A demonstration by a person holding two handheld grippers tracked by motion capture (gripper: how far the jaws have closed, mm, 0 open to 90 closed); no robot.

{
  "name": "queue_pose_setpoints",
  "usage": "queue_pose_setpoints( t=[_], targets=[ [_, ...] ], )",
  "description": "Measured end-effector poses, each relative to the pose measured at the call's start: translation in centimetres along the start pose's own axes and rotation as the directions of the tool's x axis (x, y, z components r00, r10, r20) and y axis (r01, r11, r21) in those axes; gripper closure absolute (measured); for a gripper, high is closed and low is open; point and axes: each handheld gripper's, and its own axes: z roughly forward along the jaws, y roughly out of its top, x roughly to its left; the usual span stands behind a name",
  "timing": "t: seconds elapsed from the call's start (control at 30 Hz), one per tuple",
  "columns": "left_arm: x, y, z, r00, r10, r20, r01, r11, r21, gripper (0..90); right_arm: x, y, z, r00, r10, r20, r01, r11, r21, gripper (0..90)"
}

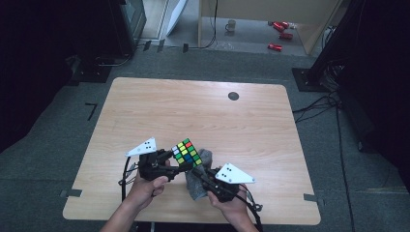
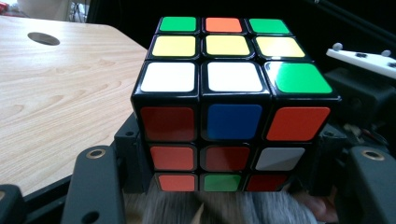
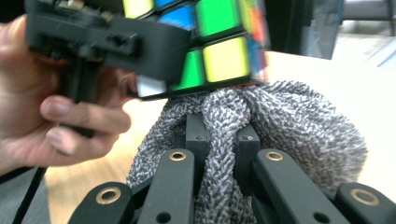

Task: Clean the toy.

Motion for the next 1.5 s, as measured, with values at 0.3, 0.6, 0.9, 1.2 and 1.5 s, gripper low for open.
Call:
queue_pose_setpoints(
  t=[0.3, 0.6, 0.9, 1.2, 1.5],
  targets=[
    [-0.1, -0.1, 0.1, 0.9998, 0.012, -0.013, -0.011, 0.9998, 0.013, 35.3, 1.2, -0.4, 0.9, 0.9985, -0.034, -0.044, 0.036, 0.999, 0.039, 82.1],
    [-0.2, -0.5, 0.8, 0.9998, 0.008, -0.017, -0.007, 0.9995, 0.03, 35.3, 1.7, -1.0, 1.4, 0.9987, -0.042, -0.028, 0.044, 0.997, 0.064, 81.9],
    [-0.2, -0.5, 0.8, 0.9998, 0.005, -0.022, -0.004, 0.9996, 0.028, 35.3, -0.3, -0.6, 0.3, 0.9992, 0.003, 0.041, -0.004, 0.999, 0.037, 82.0],
    [0.0, -0.4, 0.6, 0.9995, 0.01, -0.03, -0.009, 0.9997, 0.024, 35.3, -0.1, -0.5, 0.5, 0.9997, 0.002, 0.026, -0.003, 0.999, 0.036, 81.9],
    [-0.1, -0.4, 0.5, 0.9996, 0.008, -0.028, -0.007, 0.9996, 0.026, 35.3, 1.5, -0.8, 1.3, 0.9993, -0.034, -0.018, 0.035, 0.997, 0.071, 81.7]
  ],
)
